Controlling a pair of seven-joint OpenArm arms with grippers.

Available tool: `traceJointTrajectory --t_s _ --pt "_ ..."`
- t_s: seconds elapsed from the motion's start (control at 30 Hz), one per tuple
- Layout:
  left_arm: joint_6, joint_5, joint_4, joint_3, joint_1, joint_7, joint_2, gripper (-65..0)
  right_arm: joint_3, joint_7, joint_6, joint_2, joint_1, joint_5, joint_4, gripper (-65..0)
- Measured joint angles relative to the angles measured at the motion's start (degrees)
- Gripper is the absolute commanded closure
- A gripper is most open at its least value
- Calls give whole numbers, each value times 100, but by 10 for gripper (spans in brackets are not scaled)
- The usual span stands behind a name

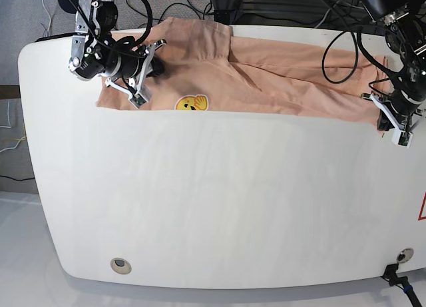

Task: Fold the T-shirt properly

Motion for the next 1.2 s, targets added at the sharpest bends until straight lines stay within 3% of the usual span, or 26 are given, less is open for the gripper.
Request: traceJointTrajectory --t_s 0.1,0.17,0.53,0.67,1.03,1.2 --pt "13 17 -20 -2 -9 -13 -31 -271 0 0 0 -20 -4 15 -2 0" --pt "2 17 -22 -2 -4 -186 -35 -317 0 2 0 -11 0 2 -2 0" --pt "11 238 -70 -11 -256 -321 -96 -321 0 0 0 -13 0 4 -2 0" --pt "9 295 -855 13 -531 -262 -79 -326 0 2 0 -13 0 4 -2 0" --pt "17 260 -2559 26 -1058 -730 -76 -330 0 0 0 -13 0 2 -2 0" --pt "20 275 -2693 22 -1139 -726 -76 -431 0 0 0 -13 0 4 -2 0"
